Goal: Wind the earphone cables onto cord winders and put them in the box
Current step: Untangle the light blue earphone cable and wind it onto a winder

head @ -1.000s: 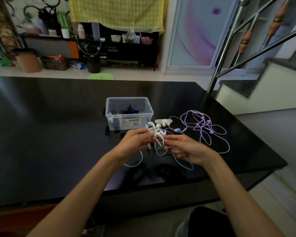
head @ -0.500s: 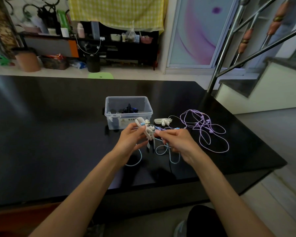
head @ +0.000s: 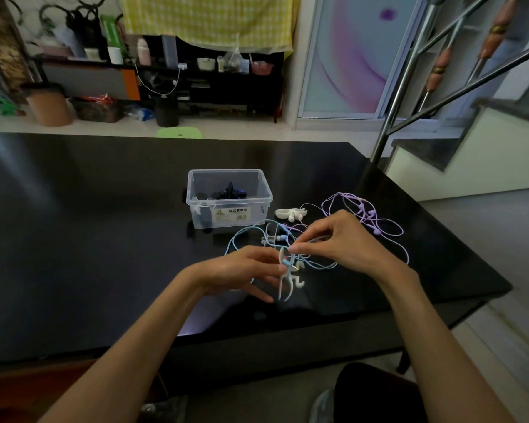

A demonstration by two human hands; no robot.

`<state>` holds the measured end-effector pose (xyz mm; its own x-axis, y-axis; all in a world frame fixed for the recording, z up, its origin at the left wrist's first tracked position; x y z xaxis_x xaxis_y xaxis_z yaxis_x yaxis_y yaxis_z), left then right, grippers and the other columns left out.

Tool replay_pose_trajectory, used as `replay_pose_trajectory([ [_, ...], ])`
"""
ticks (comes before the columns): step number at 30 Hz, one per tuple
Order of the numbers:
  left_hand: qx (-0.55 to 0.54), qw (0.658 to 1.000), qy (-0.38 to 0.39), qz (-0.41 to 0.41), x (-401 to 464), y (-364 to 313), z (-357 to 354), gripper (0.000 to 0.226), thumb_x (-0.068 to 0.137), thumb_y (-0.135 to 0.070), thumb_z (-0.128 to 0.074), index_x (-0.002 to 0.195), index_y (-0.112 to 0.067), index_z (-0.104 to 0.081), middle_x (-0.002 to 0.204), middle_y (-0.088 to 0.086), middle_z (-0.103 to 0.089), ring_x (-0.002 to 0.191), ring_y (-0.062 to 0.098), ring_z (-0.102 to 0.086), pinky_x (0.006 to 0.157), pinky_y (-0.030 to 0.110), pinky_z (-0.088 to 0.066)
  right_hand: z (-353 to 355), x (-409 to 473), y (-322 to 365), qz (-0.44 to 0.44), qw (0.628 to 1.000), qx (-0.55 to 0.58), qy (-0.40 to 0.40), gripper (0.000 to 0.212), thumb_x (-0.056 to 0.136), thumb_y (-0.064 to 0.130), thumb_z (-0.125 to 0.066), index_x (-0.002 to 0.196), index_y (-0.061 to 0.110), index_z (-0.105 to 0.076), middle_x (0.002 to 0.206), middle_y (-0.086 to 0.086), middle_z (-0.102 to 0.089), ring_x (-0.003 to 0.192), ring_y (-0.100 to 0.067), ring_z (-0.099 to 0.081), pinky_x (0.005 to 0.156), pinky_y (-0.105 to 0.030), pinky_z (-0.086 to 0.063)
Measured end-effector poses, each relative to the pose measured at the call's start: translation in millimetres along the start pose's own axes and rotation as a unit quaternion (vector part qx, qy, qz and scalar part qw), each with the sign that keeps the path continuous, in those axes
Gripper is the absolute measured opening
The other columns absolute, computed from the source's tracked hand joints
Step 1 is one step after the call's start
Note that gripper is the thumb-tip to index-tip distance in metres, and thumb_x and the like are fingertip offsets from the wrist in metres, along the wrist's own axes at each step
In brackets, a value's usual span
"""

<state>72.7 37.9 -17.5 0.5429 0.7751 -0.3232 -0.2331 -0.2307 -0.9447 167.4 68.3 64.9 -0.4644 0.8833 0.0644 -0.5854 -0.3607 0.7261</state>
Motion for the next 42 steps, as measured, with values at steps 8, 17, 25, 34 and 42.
replay_pose_trajectory([
  [8,0.065,0.997,0.043,-0.015,-0.4,1.9,-12.1,0.03,0.094,-0.01,-0.052,0.123,-0.001,-0.053,0.109,0.01,-0.059,0.098,0.017,-0.06,0.075,0.026,-0.058,-18.2,-2.2,-7.8,-0.02,0.998,0.012,0.065,0.007,0.069,0.028,-0.079,0.069,0.024,-0.074,0.061,0.005,-0.065,0.057,0.004,-0.054,0.055,-0.008,-0.041],
  [17,0.071,0.995,0.005,-0.068,-2.0,-13.2,-5.4,0.028,0.09,-0.014,-0.061,0.118,-0.013,-0.065,0.107,-0.001,-0.071,0.097,0.009,-0.066,0.083,0.025,-0.054,-25.3,-0.4,-36.2,-0.079,0.98,0.156,0.096,0.016,0.069,0.035,-0.069,0.074,0.02,-0.071,0.07,0.006,-0.068,0.065,-0.003,-0.06,0.06,-0.012,-0.045],
  [25,0.001,0.994,-0.017,-0.111,-6.6,-25.6,3.7,0.032,0.089,-0.004,-0.06,0.12,-0.009,-0.062,0.114,0.006,-0.069,0.105,0.016,-0.066,0.083,0.021,-0.053,-40.5,8.0,-54.6,-0.122,0.935,0.33,0.037,0.01,0.068,0.029,-0.075,0.062,0.021,-0.071,0.063,0.002,-0.06,0.064,-0.013,-0.045,0.06,-0.024,-0.034],
  [34,-0.172,0.95,-0.205,-0.16,-6.6,-25.0,47.6,0.03,0.088,-0.003,-0.06,0.117,-0.001,-0.063,0.108,0.011,-0.071,0.098,0.017,-0.068,0.087,0.024,-0.054,-25.8,14.0,-53.3,-0.096,0.939,0.323,-0.076,0.011,0.085,0.016,-0.066,0.074,0.013,-0.066,0.053,0.007,-0.054,0.043,0.0,-0.037,0.042,-0.011,-0.027],
  [42,-0.208,0.939,-0.241,-0.129,-6.0,-12.8,57.7,0.02,0.091,-0.016,-0.058,0.108,-0.018,-0.068,0.104,-0.001,-0.073,0.096,0.005,-0.068,0.075,0.012,-0.053,-42.9,14.8,-50.3,-0.123,0.949,0.279,-0.075,0.011,0.089,0.018,-0.063,0.079,0.014,-0.067,0.051,0.009,-0.051,0.046,0.0,-0.039,0.043,-0.011,-0.03],
])
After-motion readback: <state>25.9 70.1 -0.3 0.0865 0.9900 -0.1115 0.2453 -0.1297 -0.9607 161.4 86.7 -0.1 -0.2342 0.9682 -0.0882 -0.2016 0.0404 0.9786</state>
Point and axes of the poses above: each hand's wrist, its own x-axis towards the middle knuckle, its own z-axis out of the back of the hand, y = z × x, the point moved 10 cm from there along x, towards the middle knuckle
